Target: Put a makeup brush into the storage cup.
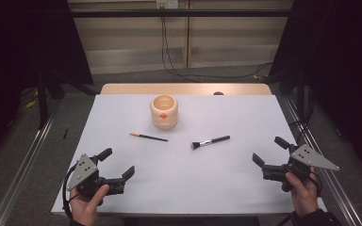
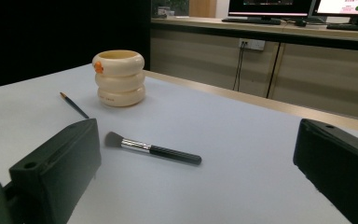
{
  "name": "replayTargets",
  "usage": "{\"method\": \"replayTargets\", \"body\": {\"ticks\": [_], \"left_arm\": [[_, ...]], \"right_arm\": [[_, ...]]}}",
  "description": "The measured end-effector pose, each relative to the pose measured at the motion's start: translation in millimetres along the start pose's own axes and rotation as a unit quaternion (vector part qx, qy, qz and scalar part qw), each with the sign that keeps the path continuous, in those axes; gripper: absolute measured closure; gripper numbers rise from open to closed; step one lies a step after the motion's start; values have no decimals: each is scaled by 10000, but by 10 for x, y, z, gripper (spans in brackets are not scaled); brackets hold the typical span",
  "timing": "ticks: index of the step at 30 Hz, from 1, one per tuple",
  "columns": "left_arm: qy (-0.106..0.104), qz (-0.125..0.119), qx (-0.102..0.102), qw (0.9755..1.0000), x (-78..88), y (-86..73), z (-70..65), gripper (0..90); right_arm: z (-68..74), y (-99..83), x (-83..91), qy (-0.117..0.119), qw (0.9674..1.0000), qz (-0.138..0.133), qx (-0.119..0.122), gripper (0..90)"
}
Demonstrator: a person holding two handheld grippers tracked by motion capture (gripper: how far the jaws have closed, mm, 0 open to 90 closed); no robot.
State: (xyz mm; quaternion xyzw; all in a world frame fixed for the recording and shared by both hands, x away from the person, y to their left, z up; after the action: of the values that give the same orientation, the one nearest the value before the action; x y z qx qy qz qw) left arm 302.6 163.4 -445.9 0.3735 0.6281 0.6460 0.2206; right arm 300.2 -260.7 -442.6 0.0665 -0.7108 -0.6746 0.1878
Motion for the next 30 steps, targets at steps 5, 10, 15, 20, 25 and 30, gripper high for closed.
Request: {"method": "replayTargets", "body": {"ticks": [5,10,15,20,25,30], "left_arm": [[-6,-15,-4,10000,-23,57,4,23],[-40,-20,-35,10000,-65,100,27,22],[-100,-106,-99,9998,-151,192,51,21],[-193,-54,-207,9996,-232,255,41,21],[-264,-54,-276,9993,-306,283,30,26],[-311,-99,-309,9990,-372,339,20,27]], "right_arm": [[26,10,12,4,10000,-23,7,3],[24,12,14,3,10000,-32,3,2],[21,18,13,58,9999,-67,-46,2],[31,9,15,86,9999,-32,-52,3],[42,10,18,135,9999,-48,-61,2],[54,10,20,143,9999,-40,-68,2]]}}
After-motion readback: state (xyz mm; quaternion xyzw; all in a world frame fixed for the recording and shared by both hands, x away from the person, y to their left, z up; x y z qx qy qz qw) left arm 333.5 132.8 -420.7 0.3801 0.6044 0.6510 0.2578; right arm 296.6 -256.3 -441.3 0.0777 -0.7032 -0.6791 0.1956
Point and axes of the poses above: each handheld gripper's, and its own axes: x roughly backward along the jaws, y roughly out of its top, z roughly to its left, the point moved 10 cm from there along -x, roughly forward along the jaws, and after that the axes turned 7 degrees about -y, right-handed, at the moved point
